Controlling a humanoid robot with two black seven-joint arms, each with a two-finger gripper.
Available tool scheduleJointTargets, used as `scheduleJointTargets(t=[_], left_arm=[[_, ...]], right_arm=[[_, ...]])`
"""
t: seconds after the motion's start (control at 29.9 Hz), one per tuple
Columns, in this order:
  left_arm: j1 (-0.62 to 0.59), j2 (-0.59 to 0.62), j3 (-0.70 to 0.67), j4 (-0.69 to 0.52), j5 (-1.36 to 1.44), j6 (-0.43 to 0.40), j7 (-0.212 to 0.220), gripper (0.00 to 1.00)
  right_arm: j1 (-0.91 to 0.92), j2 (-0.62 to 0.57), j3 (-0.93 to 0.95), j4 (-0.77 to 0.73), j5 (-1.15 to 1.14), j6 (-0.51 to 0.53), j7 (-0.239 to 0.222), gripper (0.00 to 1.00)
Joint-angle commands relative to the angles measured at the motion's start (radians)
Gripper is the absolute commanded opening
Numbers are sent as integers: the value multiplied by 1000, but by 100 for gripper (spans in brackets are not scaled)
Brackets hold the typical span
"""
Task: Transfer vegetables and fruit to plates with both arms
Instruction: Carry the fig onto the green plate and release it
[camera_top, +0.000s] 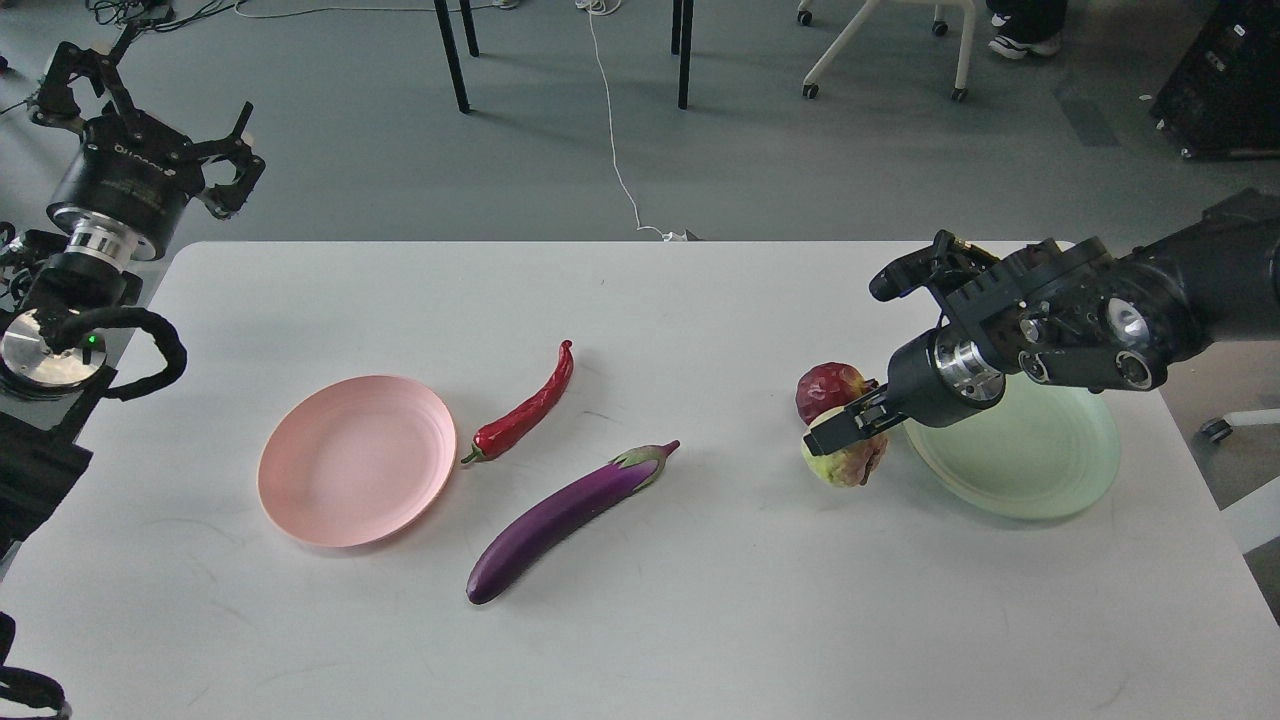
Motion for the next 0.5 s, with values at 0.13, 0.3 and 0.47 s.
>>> scheduleJointTargets(t=[0.13,0.3,0.47], left_arm=[[0,4,-2,0,-2,-2,0,98],[0,4,-2,0,-2,-2,0,98],[0,6,-3,1,-2,-2,0,98]], right_arm=[[24,-178,-51,0,-182,0,0,53],[-40,-257,-70,-20,-234,-7,0,57],[-94,-266,-68,-71,-236,-25,0,74]])
